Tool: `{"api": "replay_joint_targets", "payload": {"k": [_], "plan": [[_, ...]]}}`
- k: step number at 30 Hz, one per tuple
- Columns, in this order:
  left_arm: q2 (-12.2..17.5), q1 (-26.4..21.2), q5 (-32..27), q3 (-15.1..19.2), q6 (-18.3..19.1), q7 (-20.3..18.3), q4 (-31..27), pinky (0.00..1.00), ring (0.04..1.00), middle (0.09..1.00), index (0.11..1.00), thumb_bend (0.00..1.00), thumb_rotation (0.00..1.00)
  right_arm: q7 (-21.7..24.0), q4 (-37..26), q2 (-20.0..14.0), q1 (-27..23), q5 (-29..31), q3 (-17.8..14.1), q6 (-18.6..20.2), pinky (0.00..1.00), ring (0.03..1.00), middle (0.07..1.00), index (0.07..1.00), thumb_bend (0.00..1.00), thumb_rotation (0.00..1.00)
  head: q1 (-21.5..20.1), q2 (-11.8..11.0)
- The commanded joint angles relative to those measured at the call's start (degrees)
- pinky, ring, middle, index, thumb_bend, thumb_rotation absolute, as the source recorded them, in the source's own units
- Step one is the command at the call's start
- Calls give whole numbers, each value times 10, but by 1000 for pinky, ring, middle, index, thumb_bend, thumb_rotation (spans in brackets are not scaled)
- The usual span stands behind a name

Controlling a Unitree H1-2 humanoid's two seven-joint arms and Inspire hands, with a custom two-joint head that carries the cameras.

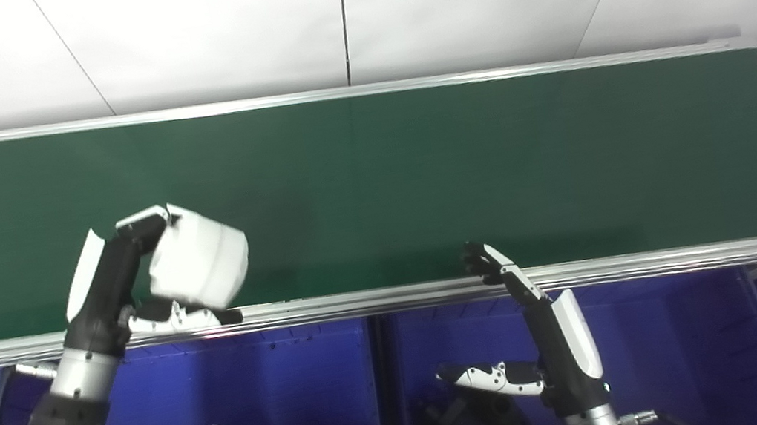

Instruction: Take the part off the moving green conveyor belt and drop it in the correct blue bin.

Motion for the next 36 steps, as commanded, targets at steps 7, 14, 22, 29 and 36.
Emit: {"api": "replay_joint_targets", "payload": {"k": [7, 14, 22, 29, 36], "plan": [[8, 79, 5, -13, -22, -6, -43, 470, 476, 511, 467, 501, 0, 30, -24, 11, 16, 5, -27, -21, 750, 779, 822, 874, 857, 426, 20, -7], [22, 104, 60, -56, -22, 18, -34, 495, 484, 517, 456, 500, 0, 17, -11, 3, 16, 5, -21, -26, 762, 791, 822, 871, 854, 422, 33, -28], [27, 101, 152, -100, -22, 45, -15, 512, 477, 515, 472, 500, 0, -3, -1, -12, 14, 6, -8, -26, 759, 791, 821, 870, 856, 425, 50, -35], [7, 80, 232, -119, 26, 20, -16, 529, 474, 520, 471, 499, 0, 8, -4, -20, 16, 18, -14, -26, 766, 795, 823, 874, 860, 429, 76, -34], [8, 60, 361, -149, 113, -17, -42, 712, 711, 700, 618, 570, 246, -12, 5, -25, 10, 11, -7, -26, 756, 789, 817, 871, 851, 430, 77, -37]]}}
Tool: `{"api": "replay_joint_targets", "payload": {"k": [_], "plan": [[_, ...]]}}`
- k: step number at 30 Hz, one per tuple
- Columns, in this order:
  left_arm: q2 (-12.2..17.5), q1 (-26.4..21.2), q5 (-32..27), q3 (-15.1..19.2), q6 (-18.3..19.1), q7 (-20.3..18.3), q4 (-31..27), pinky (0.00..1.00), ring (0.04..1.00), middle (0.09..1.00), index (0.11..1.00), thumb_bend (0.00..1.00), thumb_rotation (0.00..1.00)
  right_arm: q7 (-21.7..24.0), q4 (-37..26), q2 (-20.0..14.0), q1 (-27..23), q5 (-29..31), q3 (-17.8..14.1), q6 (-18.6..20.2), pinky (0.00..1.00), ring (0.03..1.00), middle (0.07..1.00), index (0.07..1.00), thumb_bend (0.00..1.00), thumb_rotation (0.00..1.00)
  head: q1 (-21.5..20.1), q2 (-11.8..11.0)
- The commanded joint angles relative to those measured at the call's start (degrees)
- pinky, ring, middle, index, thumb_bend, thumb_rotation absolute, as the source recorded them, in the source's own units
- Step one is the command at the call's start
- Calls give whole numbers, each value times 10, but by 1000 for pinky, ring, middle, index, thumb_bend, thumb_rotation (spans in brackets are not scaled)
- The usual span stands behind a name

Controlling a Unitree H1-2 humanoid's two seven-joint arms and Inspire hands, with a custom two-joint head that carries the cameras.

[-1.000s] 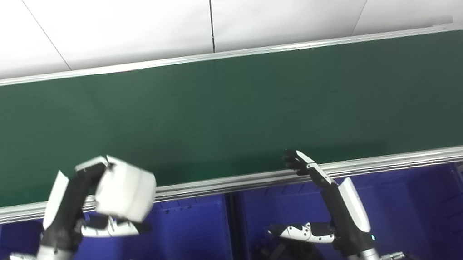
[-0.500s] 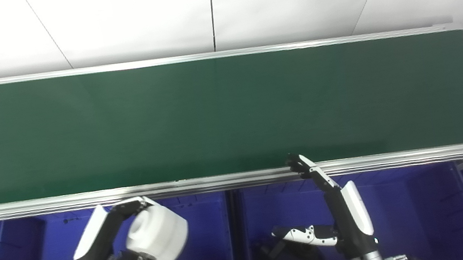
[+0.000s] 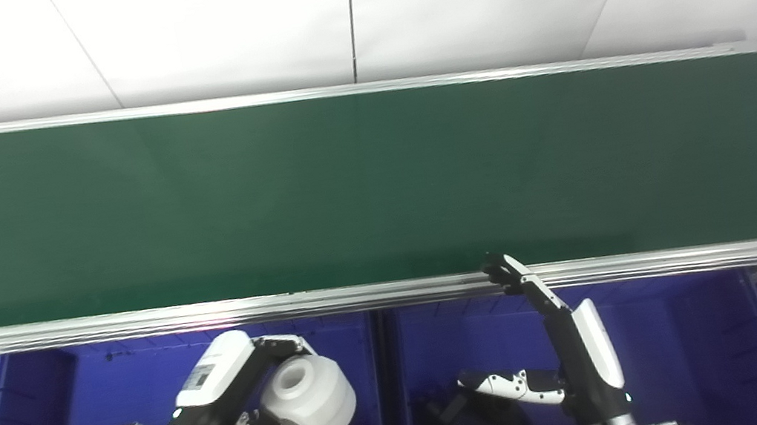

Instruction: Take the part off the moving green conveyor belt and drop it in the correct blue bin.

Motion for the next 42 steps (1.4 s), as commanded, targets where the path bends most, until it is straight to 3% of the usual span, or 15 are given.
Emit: {"api": "replay_joint_targets", "payload": {"k": [1, 2, 6, 10, 16, 18, 22, 23, 25, 31, 36, 42], "plan": [[5, -8, 46, -5, 42, -19, -29, 736, 726, 716, 660, 591, 310, -11, -10, -4, -2, 1, 3, -26, 757, 788, 818, 871, 851, 431, 1, -1], [4, -10, 63, -9, 60, -28, -36, 779, 756, 746, 710, 616, 434, -11, -10, -5, -2, 5, 5, -26, 762, 792, 819, 871, 852, 428, 1, -1], [0, -22, 112, -28, 127, -84, -56, 879, 851, 857, 840, 682, 742, -11, -8, -5, -3, 1, 4, -26, 771, 803, 824, 874, 852, 439, -1, -3], [9, -31, 121, -41, 149, -115, -63, 902, 884, 897, 866, 746, 863, -9, -8, -2, -2, -3, 2, -26, 771, 803, 820, 874, 854, 445, -1, -2], [24, -30, 121, -46, 163, -145, -86, 946, 934, 952, 898, 834, 944, -9, -9, 2, 0, -9, -1, -26, 772, 801, 822, 876, 856, 454, -4, -2], [29, -20, 94, -38, 148, -133, -95, 944, 934, 955, 902, 850, 936, -9, -11, 3, 1, -6, 0, -26, 778, 803, 820, 876, 856, 449, -4, -1], [31, 13, -14, -8, 100, -98, -99, 849, 867, 894, 866, 845, 795, -12, -12, 2, 2, -10, 3, -26, 779, 802, 822, 879, 851, 448, -4, -1], [31, 20, -42, -1, 90, -94, -99, 763, 847, 873, 842, 846, 711, -12, -12, 2, 3, -11, 2, -26, 780, 804, 821, 880, 853, 451, -4, -1], [32, 38, -136, 17, 30, -78, -82, 717, 821, 846, 814, 828, 623, -9, -13, 2, 4, -6, 4, -26, 766, 797, 822, 879, 853, 444, -4, -1], [20, 61, -288, 43, -84, -59, -38, 704, 756, 772, 746, 776, 444, 0, -16, -5, 4, 11, 15, -26, 755, 790, 823, 881, 848, 430, -5, -4], [-2, 69, -342, 53, -118, -45, -24, 700, 755, 770, 745, 799, 421, 14, -16, -15, 3, 25, 24, -26, 754, 789, 816, 877, 853, 427, -9, -7], [-36, 71, -384, 65, -118, -34, -3, 775, 831, 845, 823, 767, 277, 31, -19, -18, 10, 35, 19, -26, 748, 796, 825, 877, 879, 430, -7, -10]]}}
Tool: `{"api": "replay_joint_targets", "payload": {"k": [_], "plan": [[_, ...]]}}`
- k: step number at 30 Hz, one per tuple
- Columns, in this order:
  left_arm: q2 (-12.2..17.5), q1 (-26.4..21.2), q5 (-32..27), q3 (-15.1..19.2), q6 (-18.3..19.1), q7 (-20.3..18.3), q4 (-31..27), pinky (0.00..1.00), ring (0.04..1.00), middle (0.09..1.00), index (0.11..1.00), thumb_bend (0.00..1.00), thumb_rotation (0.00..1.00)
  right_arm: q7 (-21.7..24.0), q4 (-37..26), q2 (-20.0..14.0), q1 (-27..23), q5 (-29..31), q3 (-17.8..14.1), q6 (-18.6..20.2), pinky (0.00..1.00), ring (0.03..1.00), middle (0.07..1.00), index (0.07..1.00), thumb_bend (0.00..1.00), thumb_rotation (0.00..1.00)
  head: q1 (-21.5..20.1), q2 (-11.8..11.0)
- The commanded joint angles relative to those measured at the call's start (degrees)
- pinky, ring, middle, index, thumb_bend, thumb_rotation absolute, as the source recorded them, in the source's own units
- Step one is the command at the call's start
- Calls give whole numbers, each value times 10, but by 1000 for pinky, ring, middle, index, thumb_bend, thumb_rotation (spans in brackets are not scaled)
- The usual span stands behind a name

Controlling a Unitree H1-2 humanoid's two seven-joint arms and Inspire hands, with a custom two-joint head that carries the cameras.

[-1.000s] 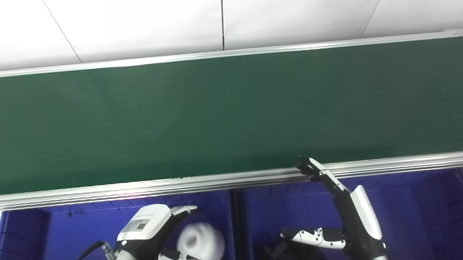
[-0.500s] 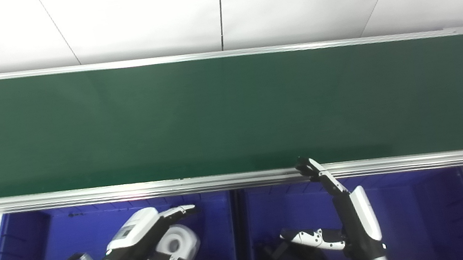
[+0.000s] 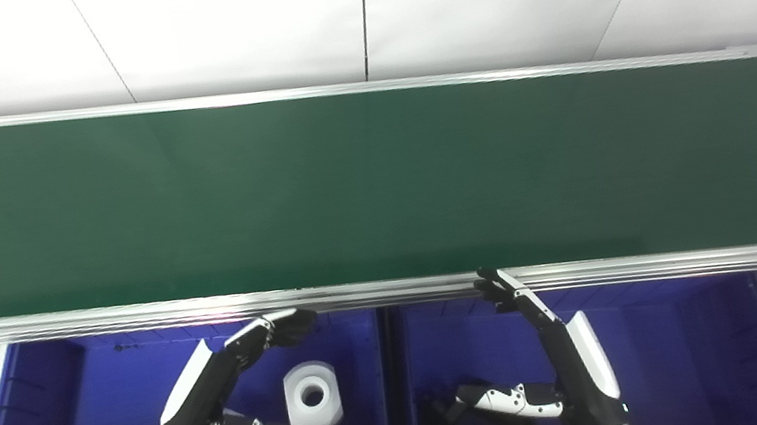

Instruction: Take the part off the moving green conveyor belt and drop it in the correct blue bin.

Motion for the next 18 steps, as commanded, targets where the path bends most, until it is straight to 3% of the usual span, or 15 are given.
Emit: {"api": "replay_joint_targets", "payload": {"k": [1, 5, 18], "plan": [[-9, 4, -26, 8, -22, 6, 1, 788, 845, 860, 840, 774, 278, 7, -20, -3, 8, 1, -5, -26, 749, 799, 828, 879, 879, 436, 0, 0], [-22, -7, -32, 15, -22, 1, 20, 812, 885, 912, 896, 785, 289, 13, -20, -3, 12, 2, -8, -26, 756, 807, 835, 887, 880, 446, 0, -6], [-40, -17, -59, 28, -22, -30, 49, 827, 882, 914, 896, 806, 235, 7, -15, -2, 21, -5, -10, -26, 756, 809, 838, 891, 872, 461, 3, -20]]}}
